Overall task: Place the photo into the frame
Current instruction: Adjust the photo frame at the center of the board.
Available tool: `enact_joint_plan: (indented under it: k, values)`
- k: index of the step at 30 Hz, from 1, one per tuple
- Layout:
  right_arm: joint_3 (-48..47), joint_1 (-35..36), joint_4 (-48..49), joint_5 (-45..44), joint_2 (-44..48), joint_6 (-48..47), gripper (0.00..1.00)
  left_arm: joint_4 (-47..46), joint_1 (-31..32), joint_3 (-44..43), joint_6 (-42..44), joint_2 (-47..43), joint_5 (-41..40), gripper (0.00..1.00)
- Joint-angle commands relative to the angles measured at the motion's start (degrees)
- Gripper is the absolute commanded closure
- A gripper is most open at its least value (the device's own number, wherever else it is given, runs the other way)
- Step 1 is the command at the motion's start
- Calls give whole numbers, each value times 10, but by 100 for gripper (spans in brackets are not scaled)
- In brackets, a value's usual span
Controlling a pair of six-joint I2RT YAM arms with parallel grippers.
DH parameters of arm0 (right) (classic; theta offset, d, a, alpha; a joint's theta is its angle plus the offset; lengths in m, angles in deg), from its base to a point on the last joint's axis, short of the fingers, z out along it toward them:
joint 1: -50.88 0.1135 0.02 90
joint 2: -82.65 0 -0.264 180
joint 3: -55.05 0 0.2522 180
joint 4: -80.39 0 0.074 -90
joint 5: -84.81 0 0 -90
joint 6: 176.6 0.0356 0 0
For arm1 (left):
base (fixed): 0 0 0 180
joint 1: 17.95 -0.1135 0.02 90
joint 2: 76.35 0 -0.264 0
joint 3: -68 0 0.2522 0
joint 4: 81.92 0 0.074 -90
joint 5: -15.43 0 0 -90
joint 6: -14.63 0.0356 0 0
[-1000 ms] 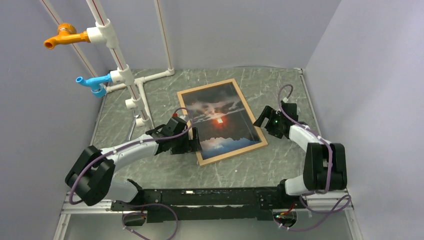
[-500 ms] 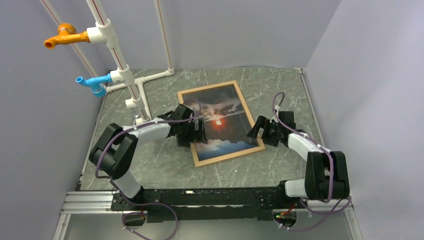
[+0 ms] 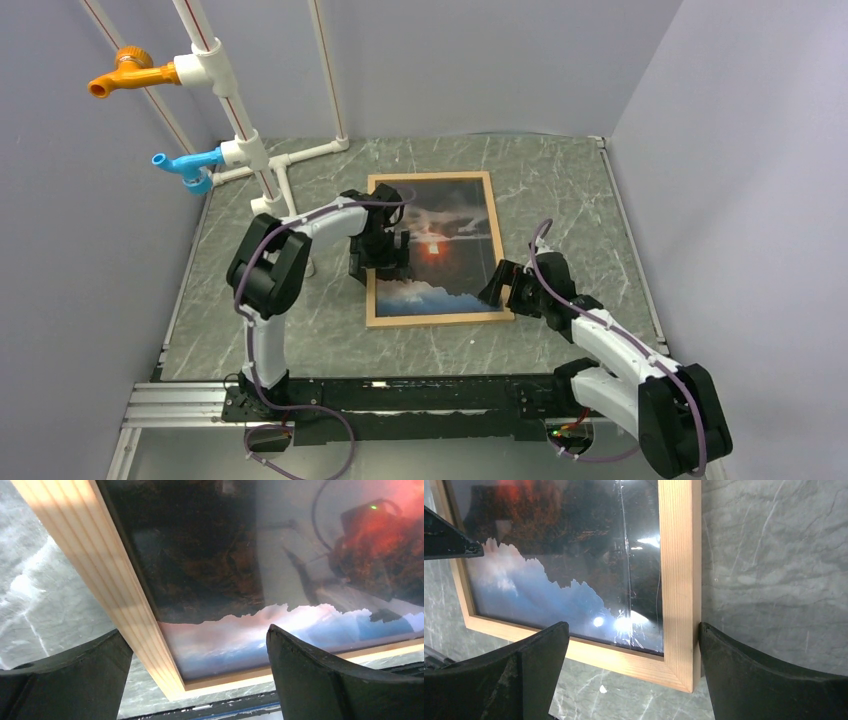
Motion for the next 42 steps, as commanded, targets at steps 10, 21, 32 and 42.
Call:
enact_joint_plan:
  k: [10,21,32,42]
  values:
    - [21,76,-61,129,38,136,0,-194,78,-35,-13,-5,96,0]
    - [-39,72,-20,105,-30,126,0,-285,138,92,-67,-102,87,1]
    - [59,74,3,147,88,213,0,-247,145,-82,-45,52,130,2]
    - [113,78,50,170,131,261,0,-208,154,-215,-27,117,130,1]
